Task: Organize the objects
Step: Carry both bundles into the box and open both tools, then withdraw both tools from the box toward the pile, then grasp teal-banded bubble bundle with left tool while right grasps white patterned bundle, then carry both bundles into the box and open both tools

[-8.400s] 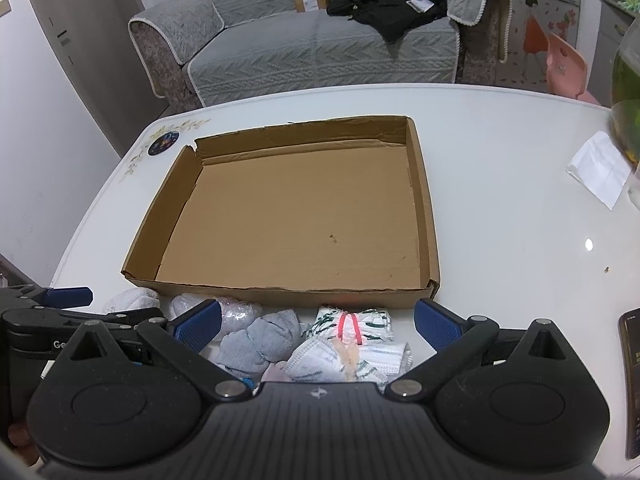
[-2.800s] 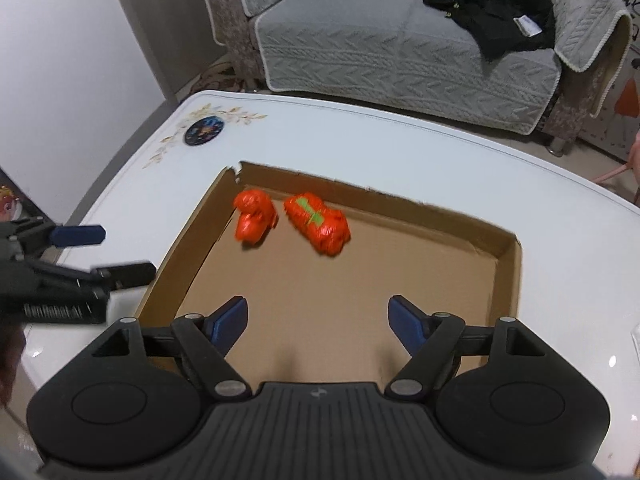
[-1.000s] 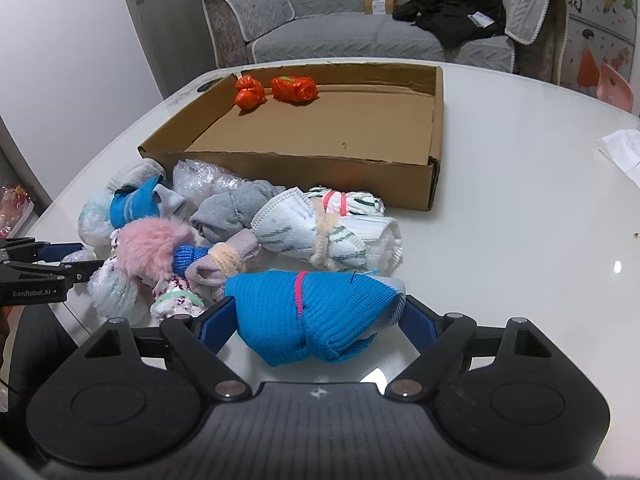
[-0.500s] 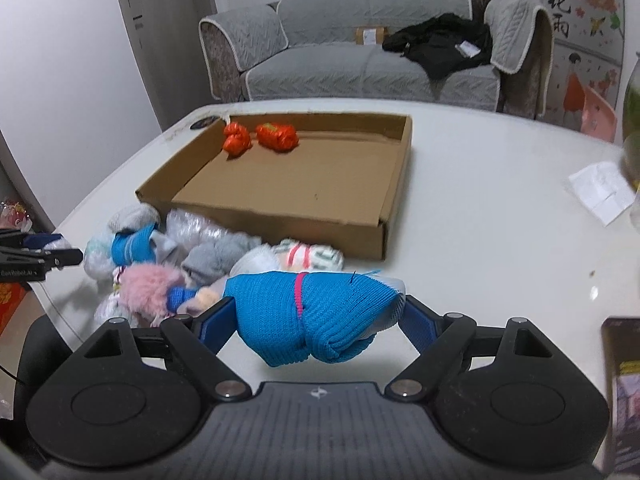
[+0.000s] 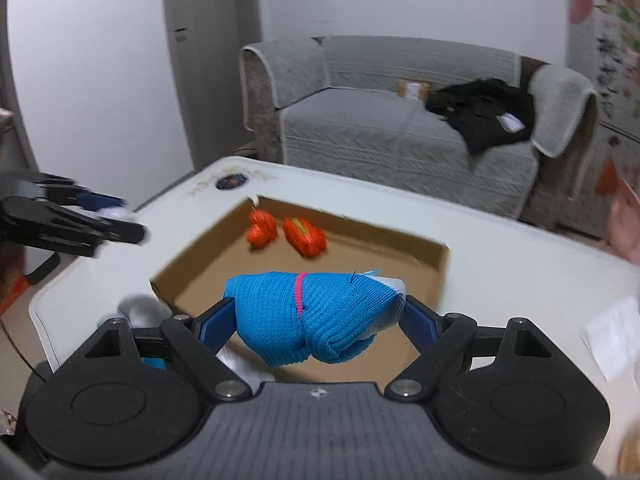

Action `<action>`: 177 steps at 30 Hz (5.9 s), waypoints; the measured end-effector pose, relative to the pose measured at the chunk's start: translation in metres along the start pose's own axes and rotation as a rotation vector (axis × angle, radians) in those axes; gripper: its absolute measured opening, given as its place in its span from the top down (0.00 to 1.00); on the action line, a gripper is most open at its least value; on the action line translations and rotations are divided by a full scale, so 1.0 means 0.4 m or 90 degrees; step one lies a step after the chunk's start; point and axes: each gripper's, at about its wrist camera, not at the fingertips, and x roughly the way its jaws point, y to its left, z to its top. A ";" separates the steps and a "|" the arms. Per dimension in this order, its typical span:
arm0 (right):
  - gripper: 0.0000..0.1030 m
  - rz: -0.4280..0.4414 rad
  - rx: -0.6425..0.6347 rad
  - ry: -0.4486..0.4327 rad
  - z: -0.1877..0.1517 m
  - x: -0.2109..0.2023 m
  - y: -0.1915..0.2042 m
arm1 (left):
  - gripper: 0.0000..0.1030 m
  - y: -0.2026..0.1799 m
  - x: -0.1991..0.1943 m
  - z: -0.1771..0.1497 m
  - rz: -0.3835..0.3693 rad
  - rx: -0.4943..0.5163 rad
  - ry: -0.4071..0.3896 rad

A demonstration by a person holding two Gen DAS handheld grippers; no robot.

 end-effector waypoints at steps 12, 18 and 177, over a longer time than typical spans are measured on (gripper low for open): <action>0.18 0.066 -0.122 0.077 0.102 0.295 0.011 | 0.37 0.012 0.316 0.102 -0.048 -0.041 0.164; 0.18 0.075 -0.150 0.123 0.092 0.426 0.020 | 0.37 0.035 0.411 0.103 -0.032 -0.064 0.200; 0.73 0.123 -0.097 0.126 0.046 0.272 0.110 | 0.45 0.005 0.199 0.008 -0.025 0.003 0.116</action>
